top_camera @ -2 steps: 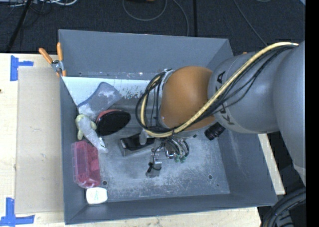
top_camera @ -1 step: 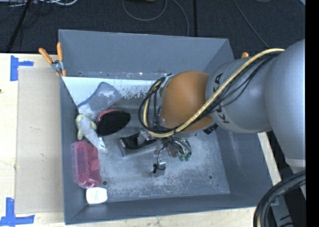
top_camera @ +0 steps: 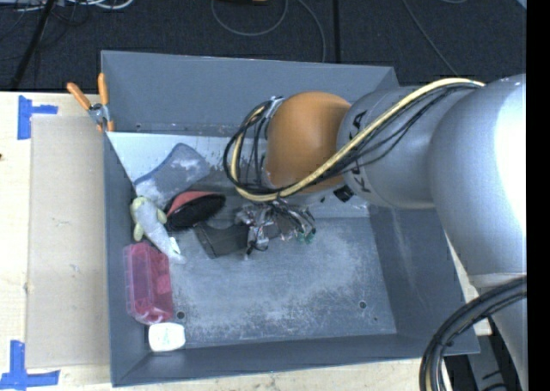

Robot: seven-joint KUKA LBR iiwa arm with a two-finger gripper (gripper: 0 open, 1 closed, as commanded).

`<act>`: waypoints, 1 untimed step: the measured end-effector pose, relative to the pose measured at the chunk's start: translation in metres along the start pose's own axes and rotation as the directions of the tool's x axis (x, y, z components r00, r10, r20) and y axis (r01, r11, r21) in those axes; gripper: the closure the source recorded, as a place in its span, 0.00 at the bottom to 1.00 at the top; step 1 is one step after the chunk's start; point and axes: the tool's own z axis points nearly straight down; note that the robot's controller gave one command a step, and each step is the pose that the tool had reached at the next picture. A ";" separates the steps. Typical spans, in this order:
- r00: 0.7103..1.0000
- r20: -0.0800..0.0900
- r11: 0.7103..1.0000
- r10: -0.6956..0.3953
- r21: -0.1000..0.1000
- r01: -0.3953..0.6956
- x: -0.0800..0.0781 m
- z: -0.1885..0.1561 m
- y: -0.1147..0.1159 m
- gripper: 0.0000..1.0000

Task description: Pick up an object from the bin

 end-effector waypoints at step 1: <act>1.000 0.000 1.000 0.001 0.000 -0.001 0.000 0.000 0.000 1.00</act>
Offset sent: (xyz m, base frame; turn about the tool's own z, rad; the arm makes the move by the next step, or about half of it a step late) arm -0.0057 0.0035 0.1207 0.0606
